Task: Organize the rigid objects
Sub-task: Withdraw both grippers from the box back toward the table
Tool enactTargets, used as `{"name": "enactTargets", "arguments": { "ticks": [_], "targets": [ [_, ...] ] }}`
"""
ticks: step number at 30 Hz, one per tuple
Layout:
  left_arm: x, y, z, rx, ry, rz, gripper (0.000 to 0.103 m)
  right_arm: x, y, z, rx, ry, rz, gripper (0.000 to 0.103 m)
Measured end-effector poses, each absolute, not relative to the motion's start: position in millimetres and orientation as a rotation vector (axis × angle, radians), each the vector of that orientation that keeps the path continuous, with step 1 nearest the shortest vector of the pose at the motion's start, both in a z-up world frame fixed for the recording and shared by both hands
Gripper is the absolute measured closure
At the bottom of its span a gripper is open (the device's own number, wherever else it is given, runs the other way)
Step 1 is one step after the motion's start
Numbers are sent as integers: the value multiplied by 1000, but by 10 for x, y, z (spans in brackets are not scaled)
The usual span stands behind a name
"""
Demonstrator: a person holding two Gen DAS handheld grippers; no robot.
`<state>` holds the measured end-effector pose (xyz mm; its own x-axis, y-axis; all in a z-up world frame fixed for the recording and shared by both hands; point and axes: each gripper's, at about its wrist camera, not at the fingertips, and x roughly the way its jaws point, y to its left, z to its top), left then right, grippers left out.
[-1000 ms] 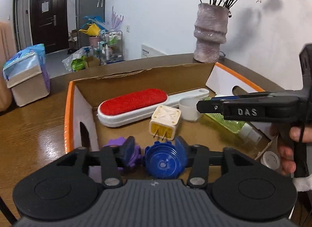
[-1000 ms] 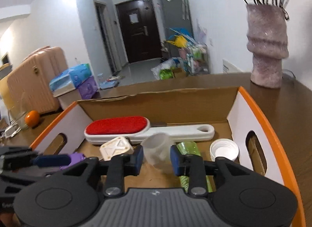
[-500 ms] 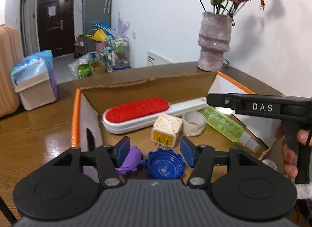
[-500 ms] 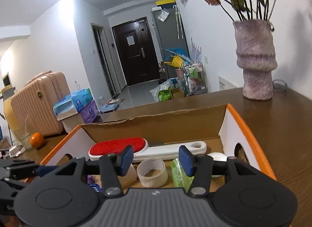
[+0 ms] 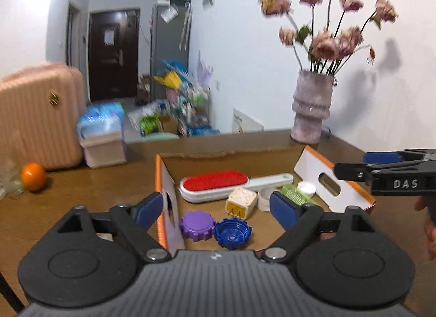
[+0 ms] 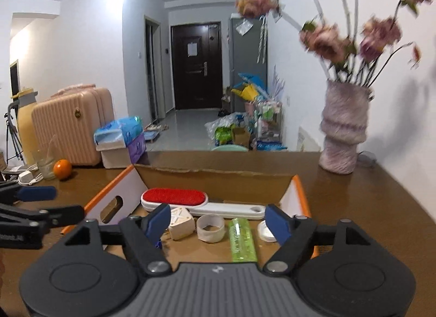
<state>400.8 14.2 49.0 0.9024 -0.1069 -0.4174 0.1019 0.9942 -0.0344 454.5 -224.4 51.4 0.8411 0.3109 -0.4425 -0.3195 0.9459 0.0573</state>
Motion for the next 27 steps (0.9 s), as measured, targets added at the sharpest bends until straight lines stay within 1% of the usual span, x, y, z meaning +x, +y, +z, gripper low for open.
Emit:
{"name": "enactTargets", "arguments": {
  "ticks": [2,3,5,12,15,20,27],
  "targets": [
    [3815,122,578,-9,379,-94,4,4356,-2332,624,-11,427,326,23],
    [3709,117,614,-9,348,-88,3,4257,-2371,667,-4,402,327,22],
    [3543,100,668,-6,300,-74,0,4073,-2434,721,6,359,321,16],
    [3030,18,684,6,211,-70,0,3562,-2527,615,16,354,297,15],
    [2827,41,639,-8,184,-68,0,3339,-2522,513,13,294,282,12],
    [2555,70,591,-17,174,-68,0,2961,-2460,426,-25,201,261,12],
    [2231,110,560,-34,158,-62,0,2591,-2465,430,-4,174,265,11]
  ]
}}
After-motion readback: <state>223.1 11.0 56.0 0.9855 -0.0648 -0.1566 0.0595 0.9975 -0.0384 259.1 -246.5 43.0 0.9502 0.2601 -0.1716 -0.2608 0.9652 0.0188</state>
